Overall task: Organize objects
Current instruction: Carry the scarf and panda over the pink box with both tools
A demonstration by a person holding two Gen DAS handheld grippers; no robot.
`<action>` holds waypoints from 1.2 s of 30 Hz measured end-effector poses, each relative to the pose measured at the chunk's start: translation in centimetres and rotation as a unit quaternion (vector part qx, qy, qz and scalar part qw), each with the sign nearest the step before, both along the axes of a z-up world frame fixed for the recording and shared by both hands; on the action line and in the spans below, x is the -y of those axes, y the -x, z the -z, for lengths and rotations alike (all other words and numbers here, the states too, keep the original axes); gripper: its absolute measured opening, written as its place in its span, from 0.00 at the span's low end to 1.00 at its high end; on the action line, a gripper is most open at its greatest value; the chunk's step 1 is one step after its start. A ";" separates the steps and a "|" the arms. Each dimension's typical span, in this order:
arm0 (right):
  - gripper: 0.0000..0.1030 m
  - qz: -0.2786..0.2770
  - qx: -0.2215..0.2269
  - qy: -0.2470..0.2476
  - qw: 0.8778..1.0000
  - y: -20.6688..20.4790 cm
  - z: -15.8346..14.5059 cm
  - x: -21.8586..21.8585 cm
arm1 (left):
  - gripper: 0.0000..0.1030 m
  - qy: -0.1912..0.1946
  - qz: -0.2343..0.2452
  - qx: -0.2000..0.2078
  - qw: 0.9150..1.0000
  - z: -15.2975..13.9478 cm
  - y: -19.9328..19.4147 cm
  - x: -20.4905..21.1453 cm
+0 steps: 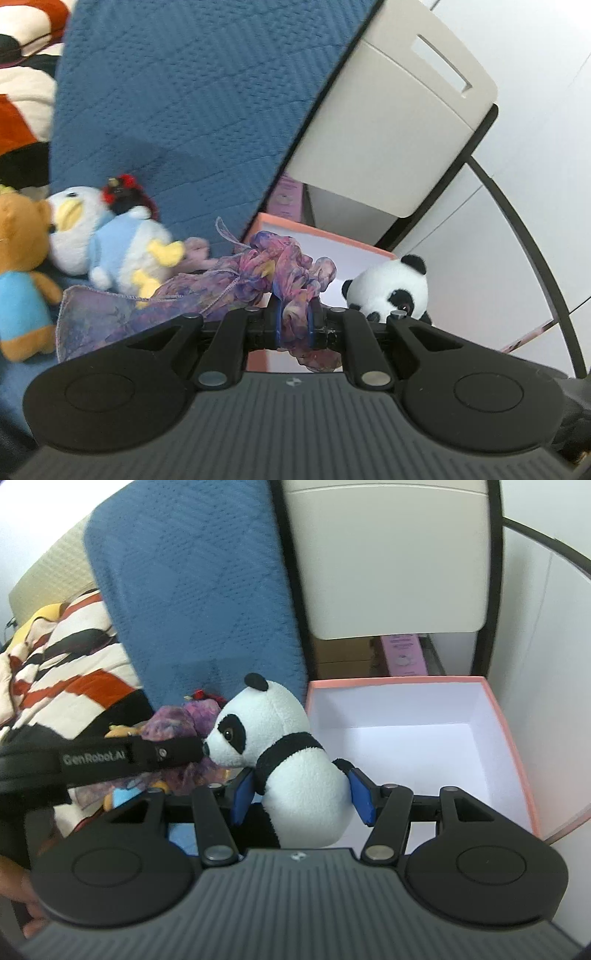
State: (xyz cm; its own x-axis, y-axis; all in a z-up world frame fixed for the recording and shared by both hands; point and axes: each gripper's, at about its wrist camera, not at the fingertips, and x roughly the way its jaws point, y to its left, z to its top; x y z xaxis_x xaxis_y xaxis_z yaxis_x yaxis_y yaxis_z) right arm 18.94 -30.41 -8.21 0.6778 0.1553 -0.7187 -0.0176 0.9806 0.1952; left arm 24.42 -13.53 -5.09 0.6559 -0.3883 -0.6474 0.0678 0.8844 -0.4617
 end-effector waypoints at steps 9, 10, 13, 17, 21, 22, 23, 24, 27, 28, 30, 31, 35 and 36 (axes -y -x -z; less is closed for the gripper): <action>0.58 0.034 -0.032 0.004 0.999 -2.5 3.7 5.2 | 0.14 -0.006 0.033 -0.022 0.999 2.8 -3.9 6.5; 0.58 0.038 -0.037 0.003 0.999 -2.9 4.3 5.7 | 0.14 -0.006 0.036 -0.027 0.999 3.4 -4.3 7.0; 0.58 0.047 -0.056 0.000 0.997 -3.6 6.3 7.2 | 0.14 -0.011 0.035 -0.042 0.998 5.3 -5.8 8.5; 0.57 0.049 -0.085 -0.005 0.995 -4.2 9.1 8.6 | 0.14 -0.006 0.036 -0.061 0.997 7.8 -7.6 9.5; 0.58 0.056 -0.116 -0.007 0.992 -4.5 12.1 9.6 | 0.14 -0.013 0.045 -0.088 0.995 10.3 -8.6 10.7; 0.58 0.059 -0.122 -0.010 0.991 -4.6 12.8 9.8 | 0.14 -0.017 0.048 -0.095 0.994 10.9 -8.8 11.1; 0.58 0.061 -0.127 -0.011 0.990 -4.6 13.3 9.9 | 0.14 -0.022 0.052 -0.100 0.993 11.4 -8.9 11.4; 0.58 0.064 -0.133 -0.014 0.989 -4.5 14.1 10.1 | 0.14 -0.025 0.055 -0.103 0.993 11.7 -8.9 11.6; 0.58 0.065 -0.147 -0.019 0.987 -4.4 15.6 10.3 | 0.14 -0.029 0.062 -0.114 0.991 12.8 -9.1 12.2; 0.58 0.065 -0.151 -0.020 0.986 -4.4 16.0 10.3 | 0.14 -0.030 0.063 -0.117 0.991 13.0 -9.2 12.2; 0.58 0.065 -0.156 -0.020 0.985 -4.3 16.4 10.5 | 0.14 -0.033 0.065 -0.121 0.990 13.4 -9.3 12.3; 0.58 0.066 -0.157 -0.019 0.985 -4.2 16.5 10.6 | 0.14 -0.033 0.065 -0.121 0.990 13.4 -9.3 12.3; 0.58 0.077 -0.157 -0.015 0.984 -4.2 16.4 11.2 | 0.14 -0.037 0.068 -0.124 0.989 12.9 -9.0 12.4; 0.58 0.077 -0.155 -0.014 0.985 -4.2 16.2 11.2 | 0.14 -0.037 0.070 -0.122 0.989 12.7 -8.9 12.3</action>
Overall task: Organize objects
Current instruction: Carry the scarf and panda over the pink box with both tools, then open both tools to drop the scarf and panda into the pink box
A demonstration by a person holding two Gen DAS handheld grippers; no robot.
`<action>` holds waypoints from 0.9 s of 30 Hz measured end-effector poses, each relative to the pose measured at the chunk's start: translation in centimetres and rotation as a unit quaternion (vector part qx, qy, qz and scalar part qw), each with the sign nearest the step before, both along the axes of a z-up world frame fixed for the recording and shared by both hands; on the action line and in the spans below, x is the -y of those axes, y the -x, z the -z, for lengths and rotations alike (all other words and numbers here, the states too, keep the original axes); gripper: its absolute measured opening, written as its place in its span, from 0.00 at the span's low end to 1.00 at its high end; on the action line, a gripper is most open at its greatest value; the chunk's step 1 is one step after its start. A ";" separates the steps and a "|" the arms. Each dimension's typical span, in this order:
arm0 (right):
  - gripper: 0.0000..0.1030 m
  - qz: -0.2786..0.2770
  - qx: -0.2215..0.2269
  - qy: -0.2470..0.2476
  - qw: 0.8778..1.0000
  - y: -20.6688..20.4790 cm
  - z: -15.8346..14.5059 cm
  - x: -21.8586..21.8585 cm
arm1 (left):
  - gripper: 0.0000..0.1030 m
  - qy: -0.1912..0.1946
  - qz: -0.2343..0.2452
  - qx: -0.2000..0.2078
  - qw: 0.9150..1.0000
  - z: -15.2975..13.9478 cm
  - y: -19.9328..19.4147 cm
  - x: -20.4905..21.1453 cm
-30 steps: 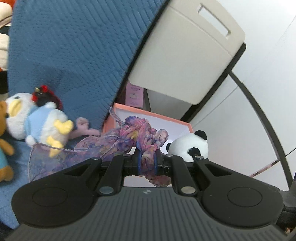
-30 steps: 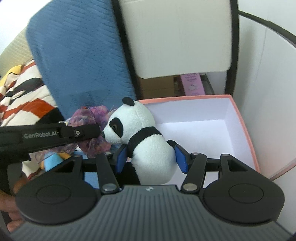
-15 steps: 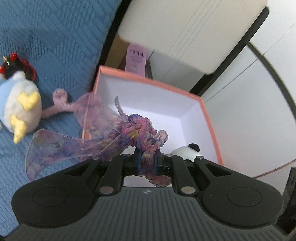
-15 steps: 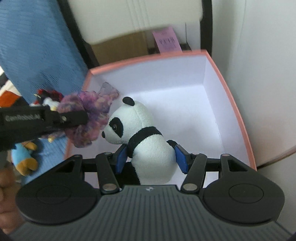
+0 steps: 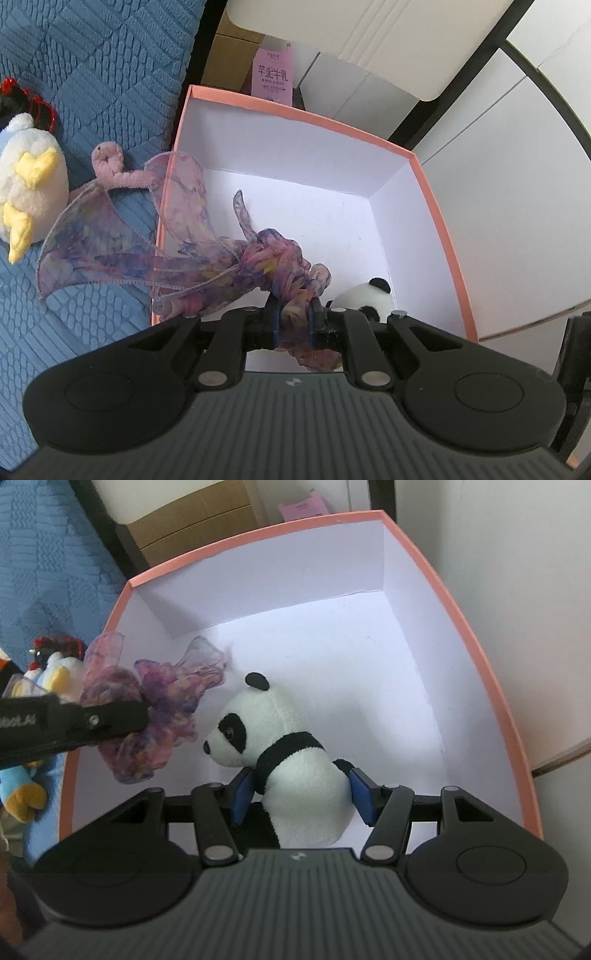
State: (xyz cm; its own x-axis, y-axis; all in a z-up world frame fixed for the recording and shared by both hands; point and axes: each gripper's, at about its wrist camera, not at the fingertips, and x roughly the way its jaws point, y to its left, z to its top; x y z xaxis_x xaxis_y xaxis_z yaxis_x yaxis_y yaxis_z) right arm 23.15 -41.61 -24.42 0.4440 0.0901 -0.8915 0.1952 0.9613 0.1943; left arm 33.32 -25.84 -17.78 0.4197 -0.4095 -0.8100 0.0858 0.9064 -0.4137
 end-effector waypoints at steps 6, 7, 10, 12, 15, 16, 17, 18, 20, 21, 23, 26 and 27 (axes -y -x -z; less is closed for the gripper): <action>0.79 0.004 0.011 0.015 1.000 0.1 -1.1 -0.1 | 0.38 -0.001 0.000 0.008 1.000 -1.6 0.9 -0.6; 0.91 0.006 0.011 0.020 1.000 0.2 -1.4 -0.1 | 0.41 -0.002 -0.001 0.008 1.000 -2.0 1.1 -0.7; 0.90 0.009 0.018 0.010 1.000 0.5 -2.3 -0.2 | 0.44 -0.007 0.001 0.017 1.000 -3.2 1.9 -1.1; 0.90 0.013 0.023 0.000 1.000 0.9 -3.1 -0.2 | 0.45 -0.005 0.001 0.026 1.000 -4.2 2.5 -1.6; 0.90 0.014 0.035 0.005 0.999 1.8 -4.5 -0.7 | 0.45 -0.002 0.001 0.041 0.999 -5.9 3.6 -2.6; 0.90 0.015 0.040 0.006 0.999 2.1 -5.1 -0.9 | 0.45 -0.002 0.001 0.047 0.999 -6.6 4.1 -2.9; 0.90 0.015 0.045 0.005 0.999 2.4 -5.6 -1.1 | 0.45 -0.002 0.001 0.053 0.999 -7.1 4.4 -3.1; 0.90 0.014 0.051 0.003 0.999 2.7 -6.3 -1.4 | 0.45 -0.002 0.001 0.059 0.998 -7.7 4.9 -3.5; 0.90 0.013 0.063 0.004 0.998 3.3 -7.4 -2.1 | 0.45 -0.001 0.000 0.069 0.998 -8.8 5.8 -4.1; 0.90 0.011 0.068 0.005 0.998 3.6 -8.0 -2.5 | 0.45 0.000 0.001 0.073 0.997 -9.3 6.4 -4.5; 0.90 0.007 0.077 0.006 0.997 4.1 -9.0 -3.3 | 0.45 0.002 0.000 0.083 0.997 -10.3 7.6 -5.1; 0.90 0.001 0.095 0.007 0.995 5.3 -10.7 -4.8 | 0.45 0.002 0.002 0.098 0.995 -11.7 9.2 -6.1; 0.90 -0.001 0.099 0.007 0.995 5.6 -11.3 -5.3 | 0.45 0.002 0.003 0.102 0.995 -12.2 9.7 -6.4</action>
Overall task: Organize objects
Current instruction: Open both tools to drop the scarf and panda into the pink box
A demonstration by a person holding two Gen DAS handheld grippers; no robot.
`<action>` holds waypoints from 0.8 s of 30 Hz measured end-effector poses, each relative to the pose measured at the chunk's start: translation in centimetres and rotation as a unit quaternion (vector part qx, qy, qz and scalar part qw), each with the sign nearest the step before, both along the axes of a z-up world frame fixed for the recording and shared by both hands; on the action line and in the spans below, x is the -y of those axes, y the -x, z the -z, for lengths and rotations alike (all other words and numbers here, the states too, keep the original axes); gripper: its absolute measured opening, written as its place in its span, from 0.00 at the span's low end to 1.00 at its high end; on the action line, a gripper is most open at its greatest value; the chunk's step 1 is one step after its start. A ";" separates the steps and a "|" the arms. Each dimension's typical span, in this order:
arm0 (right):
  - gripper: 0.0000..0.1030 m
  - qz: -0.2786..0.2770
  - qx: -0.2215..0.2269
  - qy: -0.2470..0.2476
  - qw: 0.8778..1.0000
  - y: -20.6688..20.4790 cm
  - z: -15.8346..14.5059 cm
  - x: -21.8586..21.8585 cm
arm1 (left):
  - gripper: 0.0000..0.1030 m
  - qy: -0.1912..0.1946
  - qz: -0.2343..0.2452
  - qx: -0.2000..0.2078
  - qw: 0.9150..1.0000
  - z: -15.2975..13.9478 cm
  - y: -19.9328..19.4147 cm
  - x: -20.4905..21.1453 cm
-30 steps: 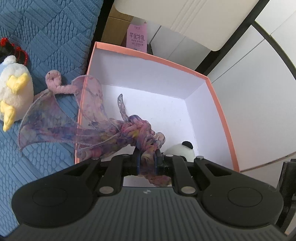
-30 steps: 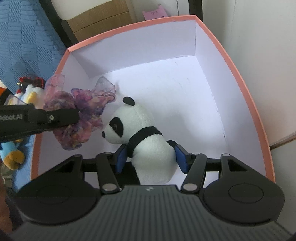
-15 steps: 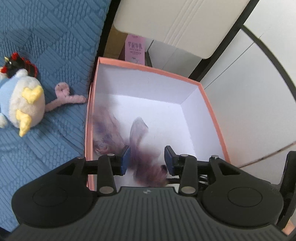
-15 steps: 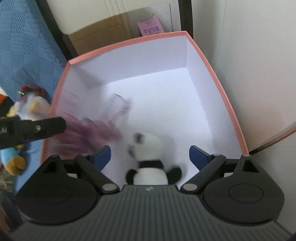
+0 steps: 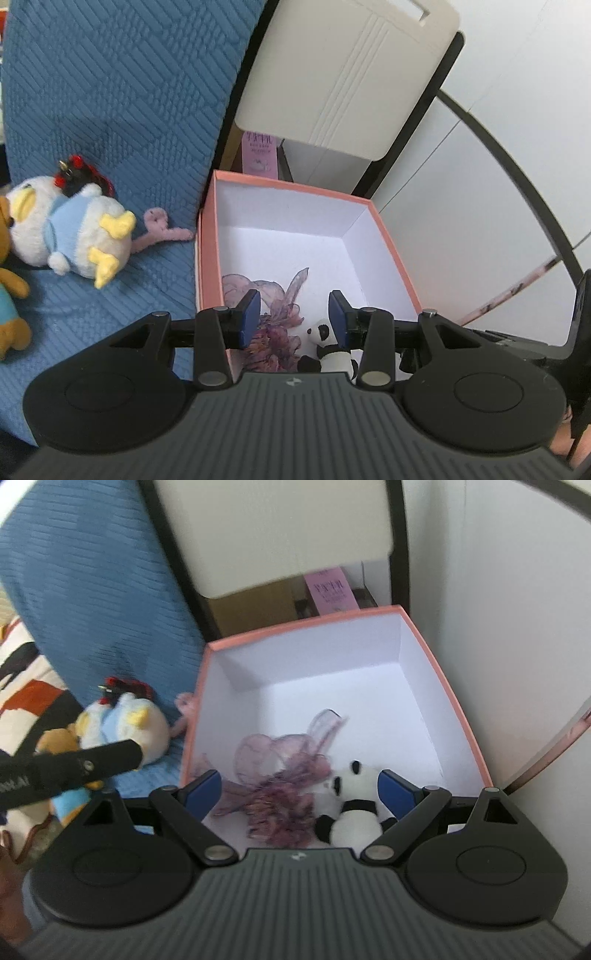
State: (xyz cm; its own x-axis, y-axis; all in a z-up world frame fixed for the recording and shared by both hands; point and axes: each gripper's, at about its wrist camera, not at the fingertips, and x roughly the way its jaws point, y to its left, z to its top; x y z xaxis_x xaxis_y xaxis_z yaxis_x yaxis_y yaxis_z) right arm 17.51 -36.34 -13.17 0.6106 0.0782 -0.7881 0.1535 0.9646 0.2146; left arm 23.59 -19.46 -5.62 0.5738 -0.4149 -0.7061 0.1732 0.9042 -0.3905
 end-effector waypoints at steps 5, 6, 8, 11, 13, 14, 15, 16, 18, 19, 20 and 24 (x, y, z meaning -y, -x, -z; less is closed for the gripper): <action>0.90 -0.009 0.017 0.003 1.000 1.4 -2.0 -2.4 | 0.45 0.005 -0.003 0.024 1.000 -2.1 2.5 -2.0; 0.90 -0.012 0.020 0.003 1.000 1.7 -2.4 -2.9 | 0.45 0.005 -0.004 0.029 1.000 -2.5 2.8 -2.4; 0.90 -0.018 0.026 0.005 0.999 2.4 -3.1 -3.8 | 0.45 0.007 -0.008 0.037 0.999 -3.2 3.7 -3.5; 0.90 -0.021 0.031 0.010 0.999 3.2 -3.9 -5.0 | 0.45 0.008 -0.012 0.048 0.999 -4.2 4.8 -5.0; 0.90 -0.027 0.036 0.012 0.999 3.9 -4.4 -5.9 | 0.45 0.008 -0.014 0.058 0.998 -5.0 5.6 -6.0; 0.90 -0.028 0.038 0.014 0.999 4.1 -4.6 -6.2 | 0.45 0.008 -0.015 0.061 0.998 -5.3 5.9 -6.4; 0.90 -0.028 0.040 0.016 0.999 4.5 -4.9 -6.7 | 0.45 0.008 -0.014 0.065 0.998 -5.6 6.2 -6.9; 0.90 -0.028 0.043 0.014 0.999 4.8 -5.1 -7.1 | 0.45 0.007 -0.013 0.069 0.998 -5.9 6.7 -7.3; 0.90 -0.031 0.049 0.008 0.998 5.5 -5.4 -7.8 | 0.45 0.004 -0.011 0.076 0.997 -6.3 7.6 -8.0; 0.90 -0.032 0.050 0.006 0.998 5.9 -5.6 -8.2 | 0.45 0.002 -0.011 0.077 0.997 -6.5 7.9 -8.4; 0.90 -0.033 0.054 0.004 0.998 6.3 -5.7 -8.6 | 0.45 0.001 -0.013 0.078 0.997 -6.5 8.3 -8.8; 0.90 -0.040 0.063 0.005 0.997 7.7 -6.1 -10.1 | 0.45 0.001 -0.015 0.081 0.997 -6.6 9.9 -10.5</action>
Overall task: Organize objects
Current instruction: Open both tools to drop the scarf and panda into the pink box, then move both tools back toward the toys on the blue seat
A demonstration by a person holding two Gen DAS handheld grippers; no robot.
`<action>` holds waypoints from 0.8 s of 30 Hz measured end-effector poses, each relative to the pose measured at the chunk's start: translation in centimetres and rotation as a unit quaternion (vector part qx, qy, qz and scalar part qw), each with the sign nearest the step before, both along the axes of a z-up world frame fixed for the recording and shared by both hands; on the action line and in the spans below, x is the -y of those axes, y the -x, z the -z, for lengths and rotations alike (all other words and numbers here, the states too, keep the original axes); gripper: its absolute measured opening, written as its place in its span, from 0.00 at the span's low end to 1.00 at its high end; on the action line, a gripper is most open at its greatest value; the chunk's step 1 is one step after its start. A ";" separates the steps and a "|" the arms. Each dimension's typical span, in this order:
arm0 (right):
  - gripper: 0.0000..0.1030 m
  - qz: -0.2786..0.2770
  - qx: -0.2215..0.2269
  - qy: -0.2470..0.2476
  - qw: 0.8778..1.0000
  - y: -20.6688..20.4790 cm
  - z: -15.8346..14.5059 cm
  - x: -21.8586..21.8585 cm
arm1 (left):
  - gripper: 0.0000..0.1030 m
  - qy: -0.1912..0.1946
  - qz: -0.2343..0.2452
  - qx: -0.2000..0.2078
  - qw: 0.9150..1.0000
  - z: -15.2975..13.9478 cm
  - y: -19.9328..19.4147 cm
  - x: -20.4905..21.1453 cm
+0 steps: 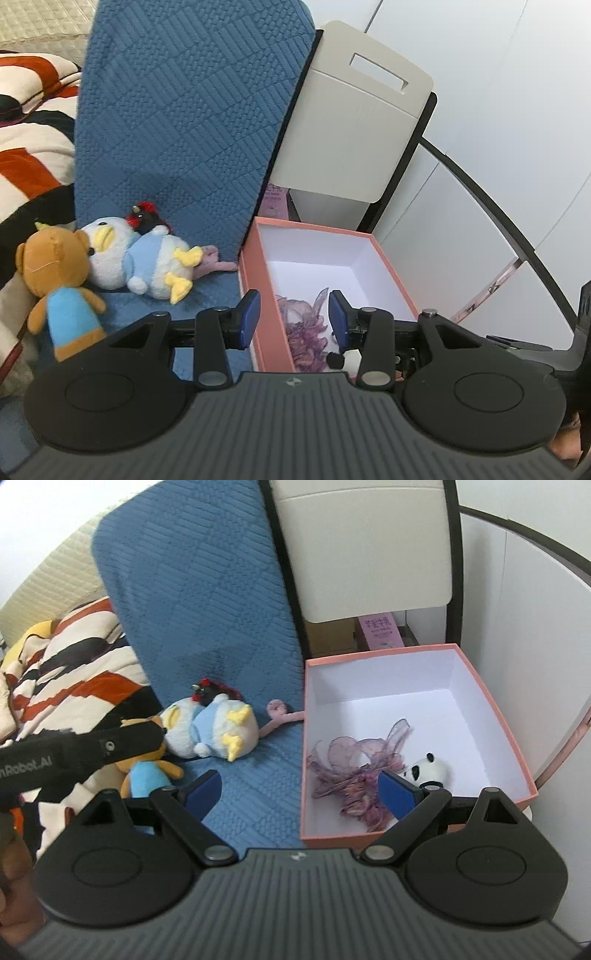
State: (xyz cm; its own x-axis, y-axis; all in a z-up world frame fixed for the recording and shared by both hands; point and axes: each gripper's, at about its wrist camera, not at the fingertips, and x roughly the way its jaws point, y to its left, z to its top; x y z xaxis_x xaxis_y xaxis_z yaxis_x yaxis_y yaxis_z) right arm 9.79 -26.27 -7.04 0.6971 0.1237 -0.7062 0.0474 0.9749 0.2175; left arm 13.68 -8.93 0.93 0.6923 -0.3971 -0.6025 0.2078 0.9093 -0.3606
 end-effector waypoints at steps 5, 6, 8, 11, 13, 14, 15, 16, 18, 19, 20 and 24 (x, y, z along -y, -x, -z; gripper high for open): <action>0.90 -0.004 0.017 -0.008 1.000 1.8 -0.5 -1.5 | 0.45 -0.005 0.000 0.016 1.000 -0.5 1.9 -1.7; 0.90 -0.001 0.019 -0.007 1.000 2.1 -0.5 -1.9 | 0.45 -0.009 0.001 0.023 1.000 -0.6 2.4 -2.0; 0.90 0.000 0.027 -0.008 1.000 2.8 -0.4 -2.5 | 0.45 -0.014 -0.003 0.034 0.999 -0.7 3.1 -2.4; 0.90 -0.007 0.037 -0.002 0.999 3.8 -0.2 -3.5 | 0.45 -0.012 -0.007 0.041 0.999 -0.3 3.9 -3.2; 0.90 -0.010 0.042 -0.004 0.999 4.2 0.2 -3.8 | 0.45 -0.011 -0.007 0.039 0.999 0.3 4.2 -3.8; 0.90 -0.011 0.044 -0.007 0.999 4.5 0.4 -3.9 | 0.45 -0.011 -0.007 0.038 0.999 0.6 4.3 -4.0; 0.90 -0.012 0.046 -0.011 0.999 4.6 0.7 -4.0 | 0.47 -0.011 -0.009 0.037 0.999 1.0 4.4 -4.2; 0.90 -0.011 0.049 -0.012 0.999 4.7 0.9 -4.1 | 0.48 -0.012 -0.008 0.037 0.999 1.3 4.4 -4.3; 0.90 -0.008 0.050 -0.014 0.999 4.6 1.6 -4.3 | 0.53 -0.017 -0.010 0.038 0.999 2.1 4.4 -4.7; 0.90 -0.008 0.054 -0.015 0.998 4.5 2.0 -4.5 | 0.53 -0.021 -0.011 0.041 0.999 2.5 4.5 -4.8; 0.90 -0.009 0.059 -0.016 0.998 4.3 2.4 -4.7 | 0.54 -0.023 -0.010 0.042 0.999 2.9 4.4 -4.9; 0.90 -0.008 0.070 -0.015 0.997 3.4 4.0 -5.4 | 0.56 -0.029 -0.014 0.036 0.999 5.0 3.7 -5.5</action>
State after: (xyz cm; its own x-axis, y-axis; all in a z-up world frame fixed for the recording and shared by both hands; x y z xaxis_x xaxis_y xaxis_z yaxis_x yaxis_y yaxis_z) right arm 6.36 -20.88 -11.06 0.7861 0.1554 -0.5983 -0.0018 0.9685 0.2492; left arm 9.98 -3.43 -4.07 0.7458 -0.3424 -0.5714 0.2050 0.9341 -0.2922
